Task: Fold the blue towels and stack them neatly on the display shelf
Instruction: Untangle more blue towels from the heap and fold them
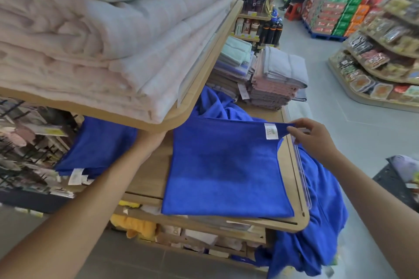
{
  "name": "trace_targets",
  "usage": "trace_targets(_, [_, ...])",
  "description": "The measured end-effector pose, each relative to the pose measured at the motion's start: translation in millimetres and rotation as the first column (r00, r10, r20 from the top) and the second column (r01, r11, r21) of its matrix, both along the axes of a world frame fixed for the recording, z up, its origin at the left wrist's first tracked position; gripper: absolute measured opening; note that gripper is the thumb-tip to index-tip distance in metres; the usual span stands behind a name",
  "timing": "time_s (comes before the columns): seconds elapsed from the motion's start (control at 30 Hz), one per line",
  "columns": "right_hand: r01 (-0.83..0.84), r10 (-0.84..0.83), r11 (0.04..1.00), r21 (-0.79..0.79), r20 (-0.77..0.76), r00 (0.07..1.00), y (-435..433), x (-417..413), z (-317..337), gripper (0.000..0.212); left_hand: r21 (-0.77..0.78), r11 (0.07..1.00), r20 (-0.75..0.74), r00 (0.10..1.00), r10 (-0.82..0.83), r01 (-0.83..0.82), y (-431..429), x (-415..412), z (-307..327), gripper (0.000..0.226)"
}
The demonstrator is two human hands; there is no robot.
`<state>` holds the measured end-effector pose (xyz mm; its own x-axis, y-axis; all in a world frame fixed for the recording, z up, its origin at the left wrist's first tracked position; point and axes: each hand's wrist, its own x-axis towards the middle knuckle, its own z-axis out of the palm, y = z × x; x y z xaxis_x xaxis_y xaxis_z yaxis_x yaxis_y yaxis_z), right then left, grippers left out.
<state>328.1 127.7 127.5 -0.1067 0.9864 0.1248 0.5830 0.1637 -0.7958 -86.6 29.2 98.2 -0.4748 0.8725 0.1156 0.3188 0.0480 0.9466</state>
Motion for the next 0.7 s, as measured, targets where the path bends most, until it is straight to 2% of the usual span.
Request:
trace_targets(0.07, [-0.018, 0.018, 1.000, 0.010, -0.011, 1.000, -28, 15, -1, 0.005, 0.100, 0.991, -0.063, 0.994, -0.086, 0.092, -24, -3, 9, 0.034])
trace_targets(0.13, [-0.058, 0.058, 0.998, 0.036, -0.003, 0.998, -59, 29, -6, 0.016, 0.111, 0.964, -0.067, 0.970, -0.234, 0.240, -51, -9, 7, 0.015])
trace_targets(0.23, [-0.127, 0.117, 0.989, 0.073, 0.123, 0.985, -103, 41, -23, 0.027, 0.033, 0.907, -0.253, 0.882, -0.398, 0.419, -89, -11, -15, 0.010])
trace_targets(0.27, [-0.147, 0.134, 0.987, 0.057, 0.187, 0.973, -116, 45, -30, 0.028, -0.014, 0.891, -0.298, 0.849, -0.437, 0.454, -101, -11, -25, 0.006])
trace_targets(0.33, [-0.211, 0.213, 0.977, -0.042, 0.319, 0.924, -136, 49, -43, 0.029, -0.154, 0.860, -0.383, 0.773, -0.506, 0.486, -122, -10, -49, 0.015])
trace_targets(0.37, [-0.243, 0.269, 0.963, -0.116, 0.407, 0.873, -143, 49, -47, 0.025, -0.226, 0.844, -0.411, 0.738, -0.535, 0.486, -130, -10, -60, 0.017])
trace_targets(0.43, [-0.259, 0.328, 0.944, -0.203, 0.534, 0.779, -152, 47, -51, 0.012, -0.272, 0.841, -0.452, 0.709, -0.541, 0.468, -139, -5, -77, 0.020])
trace_targets(0.6, [-0.215, 0.202, 0.976, -0.023, 0.453, 0.868, -138, 2, -67, 0.002, -0.107, 0.941, -0.599, 0.734, -0.319, 0.322, -120, 31, -90, 0.028])
trace_targets(0.67, [-0.225, 0.198, 0.974, 0.020, 0.403, 0.893, -129, -25, -82, 0.018, -0.148, 0.948, -0.648, 0.697, -0.308, 0.281, -103, 54, -91, 0.032])
trace_targets(0.7, [-0.233, 0.193, 0.971, 0.045, 0.419, 0.887, -126, -37, -90, 0.030, -0.217, 0.944, -0.667, 0.668, -0.330, 0.250, -96, 66, -93, 0.038])
